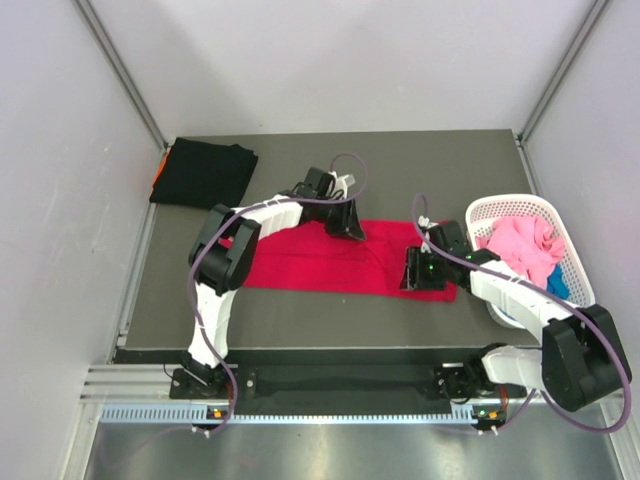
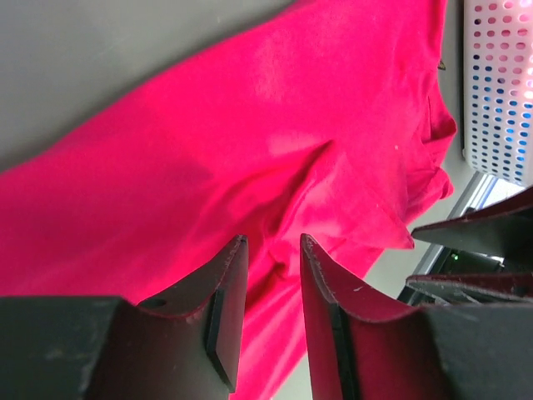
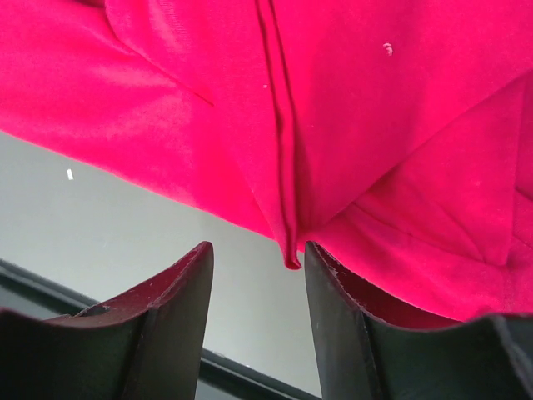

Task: Fold and stack the t-shirts
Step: Fold the tshirt

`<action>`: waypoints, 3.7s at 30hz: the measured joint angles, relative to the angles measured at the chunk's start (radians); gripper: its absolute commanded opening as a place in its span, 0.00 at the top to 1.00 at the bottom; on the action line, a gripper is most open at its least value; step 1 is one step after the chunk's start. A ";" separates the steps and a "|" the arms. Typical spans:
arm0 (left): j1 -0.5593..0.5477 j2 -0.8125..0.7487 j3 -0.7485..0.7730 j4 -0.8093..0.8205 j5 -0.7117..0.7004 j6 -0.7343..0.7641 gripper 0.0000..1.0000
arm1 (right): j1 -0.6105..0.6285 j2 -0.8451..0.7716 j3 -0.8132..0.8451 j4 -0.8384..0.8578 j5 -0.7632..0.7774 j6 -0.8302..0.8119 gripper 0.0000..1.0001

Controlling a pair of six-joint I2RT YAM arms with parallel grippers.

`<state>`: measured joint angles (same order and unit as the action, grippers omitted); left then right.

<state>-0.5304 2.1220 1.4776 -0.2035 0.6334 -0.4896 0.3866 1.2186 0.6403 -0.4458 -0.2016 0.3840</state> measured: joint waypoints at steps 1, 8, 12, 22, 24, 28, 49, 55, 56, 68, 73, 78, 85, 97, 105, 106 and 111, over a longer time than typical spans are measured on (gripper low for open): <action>-0.002 0.013 0.006 0.008 0.005 -0.005 0.64 | 0.006 0.000 0.000 0.000 0.012 0.002 0.52; -0.020 0.052 0.020 0.031 0.022 -0.014 0.64 | 0.023 0.002 0.000 0.001 0.076 0.001 0.53; -0.026 0.061 0.046 0.036 0.033 -0.014 0.64 | 0.031 0.022 0.000 0.007 0.087 -0.007 0.57; -0.050 0.080 0.070 0.045 0.063 -0.021 0.67 | 0.032 0.033 0.000 0.014 0.098 -0.036 0.89; -0.053 0.080 0.070 0.046 0.063 -0.020 0.67 | 0.033 0.033 0.002 0.011 0.105 -0.047 0.98; -0.054 0.080 0.061 0.046 0.066 -0.016 0.68 | 0.037 0.034 0.018 -0.010 0.126 -0.062 1.00; -0.056 0.056 0.003 0.024 0.037 0.024 0.65 | 0.030 0.118 0.122 -0.080 0.162 -0.138 1.00; -0.056 0.043 0.003 0.016 0.012 0.044 0.66 | 0.013 0.118 0.148 -0.091 0.175 -0.151 1.00; -0.056 0.043 0.003 0.016 0.010 0.047 0.66 | 0.009 0.119 0.153 -0.091 0.175 -0.155 1.00; -0.056 0.044 0.039 -0.002 0.005 0.077 0.60 | -0.003 0.133 0.166 -0.095 0.169 -0.165 1.00; -0.056 0.047 0.096 -0.005 0.015 0.105 0.60 | -0.003 0.133 0.166 -0.094 0.159 -0.165 1.00; -0.058 0.077 0.132 -0.005 0.040 0.126 0.60 | -0.003 0.134 0.166 -0.093 0.151 -0.165 1.00; -0.075 0.129 0.147 -0.016 0.050 0.153 0.60 | -0.003 0.150 0.166 -0.092 0.146 -0.164 1.00; -0.086 0.145 0.174 -0.026 0.051 0.164 0.69 | -0.004 0.151 0.166 -0.083 0.144 -0.164 1.00; -0.090 0.145 0.174 -0.027 0.055 0.170 1.00 | -0.008 0.152 0.166 -0.077 0.143 -0.164 1.00; -0.091 0.145 0.174 -0.027 0.055 0.172 1.00 | -0.011 0.152 0.166 -0.078 0.143 -0.164 1.00; -0.092 0.143 0.163 -0.024 0.035 0.165 1.00 | -0.029 0.152 0.166 -0.079 0.146 -0.158 1.00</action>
<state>-0.6228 2.2646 1.6402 -0.2276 0.6685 -0.3248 0.3576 1.3708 0.8062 -0.5247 -0.0559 0.2260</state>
